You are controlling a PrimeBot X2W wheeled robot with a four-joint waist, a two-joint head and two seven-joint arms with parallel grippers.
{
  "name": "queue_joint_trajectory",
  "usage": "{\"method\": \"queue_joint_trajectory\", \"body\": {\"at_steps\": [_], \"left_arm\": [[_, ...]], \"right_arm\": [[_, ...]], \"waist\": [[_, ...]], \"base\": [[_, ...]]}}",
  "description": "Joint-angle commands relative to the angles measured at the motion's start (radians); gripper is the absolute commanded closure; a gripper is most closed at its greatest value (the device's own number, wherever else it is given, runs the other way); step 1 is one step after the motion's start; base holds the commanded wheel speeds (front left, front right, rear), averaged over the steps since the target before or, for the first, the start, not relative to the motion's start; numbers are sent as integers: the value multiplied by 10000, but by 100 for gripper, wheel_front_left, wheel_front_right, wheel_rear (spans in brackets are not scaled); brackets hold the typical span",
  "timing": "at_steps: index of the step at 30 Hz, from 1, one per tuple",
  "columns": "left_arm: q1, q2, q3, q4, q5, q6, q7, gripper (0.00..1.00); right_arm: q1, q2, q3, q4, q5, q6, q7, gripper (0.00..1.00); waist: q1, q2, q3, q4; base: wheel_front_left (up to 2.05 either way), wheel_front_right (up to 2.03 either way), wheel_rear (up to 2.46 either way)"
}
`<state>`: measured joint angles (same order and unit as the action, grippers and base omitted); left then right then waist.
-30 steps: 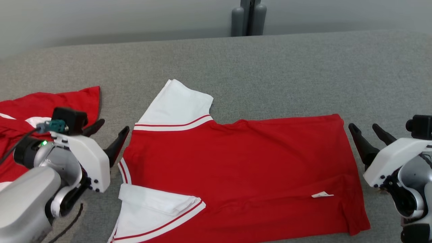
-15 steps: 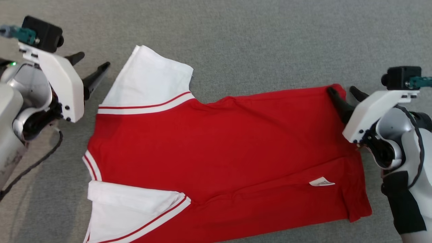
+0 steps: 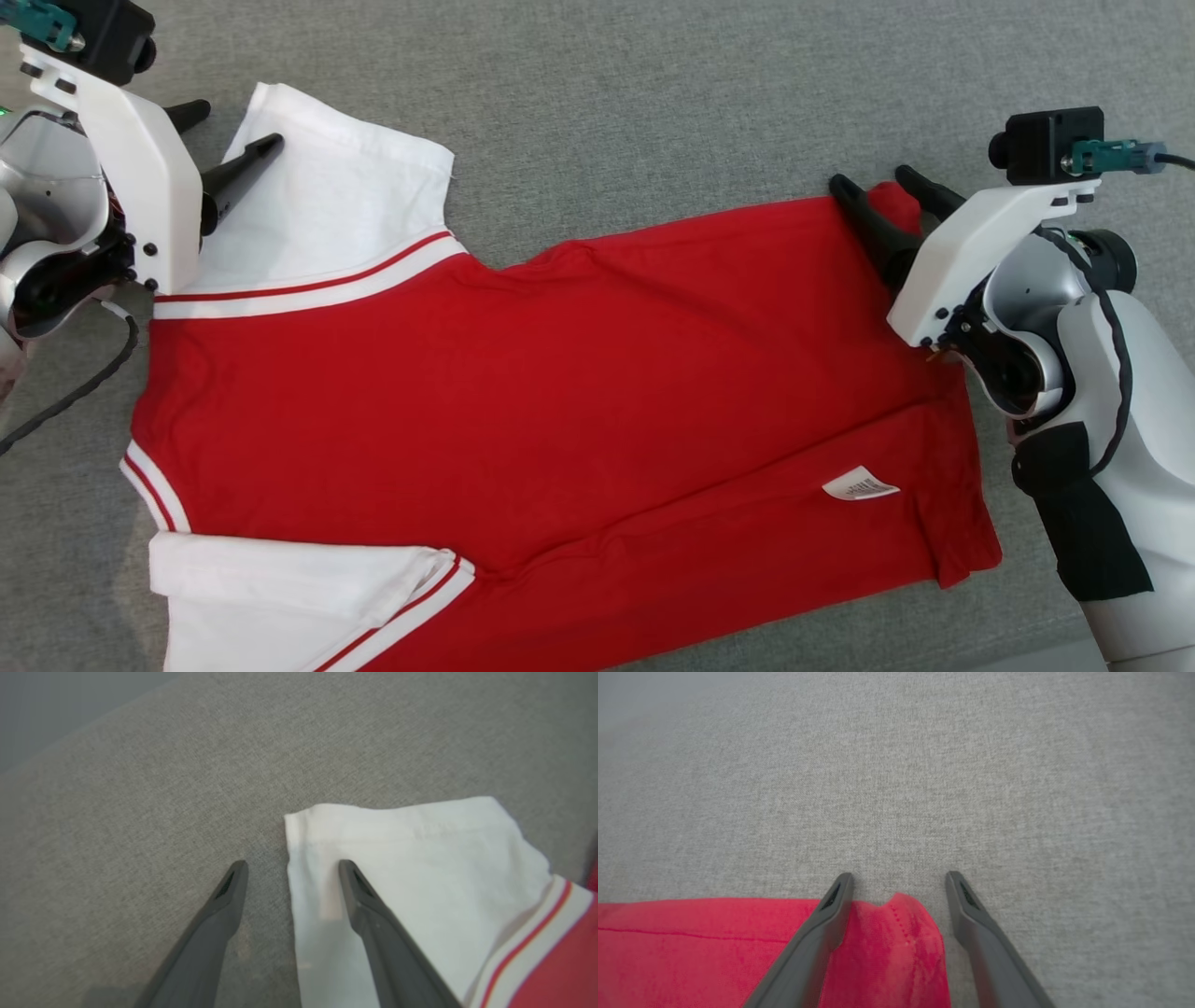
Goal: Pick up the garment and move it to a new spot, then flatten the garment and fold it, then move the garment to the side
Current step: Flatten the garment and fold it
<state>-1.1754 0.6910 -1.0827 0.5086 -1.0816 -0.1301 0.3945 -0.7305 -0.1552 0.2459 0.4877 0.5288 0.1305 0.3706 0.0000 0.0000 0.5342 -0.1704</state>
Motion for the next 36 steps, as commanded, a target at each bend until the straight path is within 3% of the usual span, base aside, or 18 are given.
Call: {"method": "queue_joint_trajectory", "body": {"at_steps": [1,8,9,11,12,13,14,16,27,36], "left_arm": [[-205,70,-83,101,-123,-2,-74,0],[-500,-57,-545,741,-469,-5,-378,0],[-536,-89,-605,735,-596,-5,-384,0],[-561,-171,-678,725,-895,-5,-368,4],[-588,-190,-729,707,-1014,-5,-360,23],[-622,-192,-802,693,-1098,-5,-358,53],[-639,-196,-867,683,-1167,-5,-386,100],[-659,-214,-1043,640,-1291,-6,-396,100],[-665,-179,-1469,452,-1891,-5,-1030,100],[-153,102,-1802,-681,-2714,-5,-475,100]], "right_arm": [[151,145,268,147,116,6,94,0],[127,147,685,32,230,15,-36,0],[138,131,714,24,249,15,-46,9],[173,88,762,34,284,15,-46,51],[185,59,774,48,289,15,-44,57],[196,34,780,61,296,14,-51,63],[205,18,783,81,303,14,-62,72],[208,-13,784,125,311,11,-93,100],[315,-272,521,549,209,2,-735,100],[544,-433,126,1317,183,3,-1023,100]], "waist": [[0,0,97,-94],[0,0,184,-249],[0,0,183,-256],[0,0,170,-258],[0,0,163,-256],[0,0,153,-252],[0,0,138,-246],[0,0,87,-226],[0,0,-758,128],[0,0,-1805,670]], "base": [[0,0,0],[0,0,0],[0,0,0],[0,0,0],[0,0,0],[0,0,0],[0,0,0],[0,0,0],[0,0,0],[0,0,0]]}}
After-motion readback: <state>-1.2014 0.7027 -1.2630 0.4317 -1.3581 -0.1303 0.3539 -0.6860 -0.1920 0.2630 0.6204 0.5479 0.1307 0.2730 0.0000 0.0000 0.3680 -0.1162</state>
